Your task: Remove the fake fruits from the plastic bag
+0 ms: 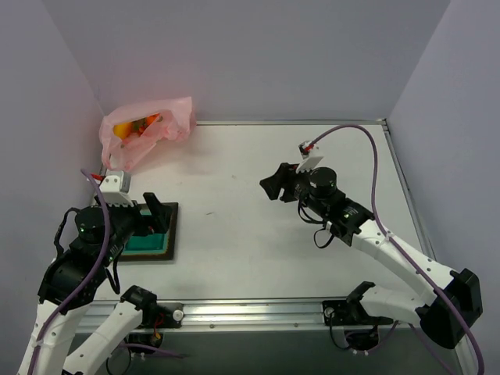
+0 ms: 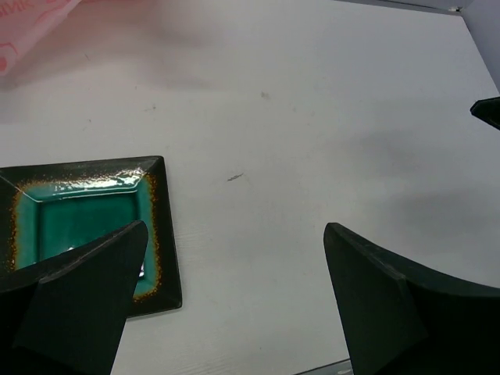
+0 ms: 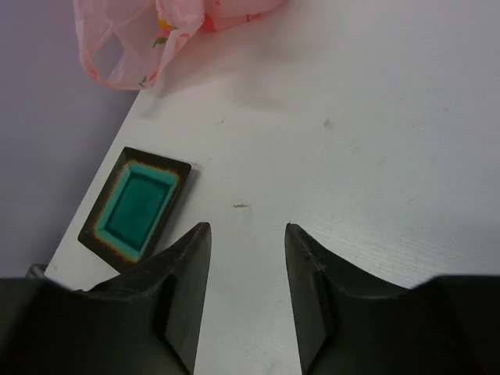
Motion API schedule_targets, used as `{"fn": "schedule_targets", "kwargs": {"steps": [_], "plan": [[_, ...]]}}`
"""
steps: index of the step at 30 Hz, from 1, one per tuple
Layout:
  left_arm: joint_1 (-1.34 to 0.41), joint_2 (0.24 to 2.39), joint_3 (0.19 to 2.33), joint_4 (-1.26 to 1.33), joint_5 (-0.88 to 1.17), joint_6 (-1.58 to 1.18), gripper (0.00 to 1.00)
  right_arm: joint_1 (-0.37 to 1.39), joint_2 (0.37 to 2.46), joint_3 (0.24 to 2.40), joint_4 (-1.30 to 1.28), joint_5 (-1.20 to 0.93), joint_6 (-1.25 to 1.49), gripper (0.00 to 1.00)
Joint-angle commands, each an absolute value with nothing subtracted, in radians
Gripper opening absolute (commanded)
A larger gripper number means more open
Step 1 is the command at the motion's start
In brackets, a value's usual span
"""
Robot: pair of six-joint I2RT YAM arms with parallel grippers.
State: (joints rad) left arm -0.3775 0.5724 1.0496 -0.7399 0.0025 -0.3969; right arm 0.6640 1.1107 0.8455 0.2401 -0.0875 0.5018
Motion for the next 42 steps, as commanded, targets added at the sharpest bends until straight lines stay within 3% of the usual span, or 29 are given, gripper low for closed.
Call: {"fn": "schedule_targets", "kwargs": {"steps": [1,3,7,15,18,22,23,25,29,34,38,41,42], "plan": [[-0.371,0.598,1.065,-0.733,-0.034,-0.383,0.94,0.68,1.121,0.868,0.278,-0.035,0.514,0.34],[-0.373,0.589,1.049,-0.724,-0.043,-0.383,0.94,0.693,1.147,0.887,0.278,-0.035,0.509,0.17],[-0.373,0.571,1.008,-0.664,-0.037,-0.38,0.94,0.758,1.256,0.957,0.282,-0.003,0.488,0.01],[-0.373,0.523,0.996,-0.646,-0.143,-0.351,0.94,0.837,1.486,1.171,0.374,0.012,0.439,0.0],[-0.373,0.515,0.999,-0.644,-0.213,-0.344,0.94,0.848,1.595,1.25,0.406,0.017,0.426,0.15],[-0.371,0.531,1.0,-0.64,-0.305,-0.345,0.96,0.85,1.759,1.415,0.456,-0.021,0.419,0.58],[-0.37,0.534,0.997,-0.637,-0.31,-0.348,0.99,0.85,1.787,1.449,0.46,-0.028,0.416,0.63],[-0.371,0.54,0.988,-0.618,-0.305,-0.354,0.9,0.85,1.882,1.558,0.462,-0.044,0.407,0.74],[-0.371,0.561,0.979,-0.589,-0.262,-0.383,0.72,0.838,2.049,1.766,0.427,-0.049,0.373,0.82],[-0.37,0.578,0.976,-0.571,-0.227,-0.406,0.68,0.805,2.264,2.023,0.331,-0.011,0.371,0.86],[-0.368,0.598,0.976,-0.561,-0.216,-0.414,0.68,0.775,2.377,2.169,0.305,-0.003,0.379,0.84],[-0.365,0.627,0.97,-0.534,-0.206,-0.426,0.68,0.772,2.465,2.288,0.313,-0.024,0.383,0.65],[-0.364,0.64,0.971,-0.522,-0.204,-0.44,0.68,0.772,2.489,2.318,0.322,-0.041,0.383,0.45]]}}
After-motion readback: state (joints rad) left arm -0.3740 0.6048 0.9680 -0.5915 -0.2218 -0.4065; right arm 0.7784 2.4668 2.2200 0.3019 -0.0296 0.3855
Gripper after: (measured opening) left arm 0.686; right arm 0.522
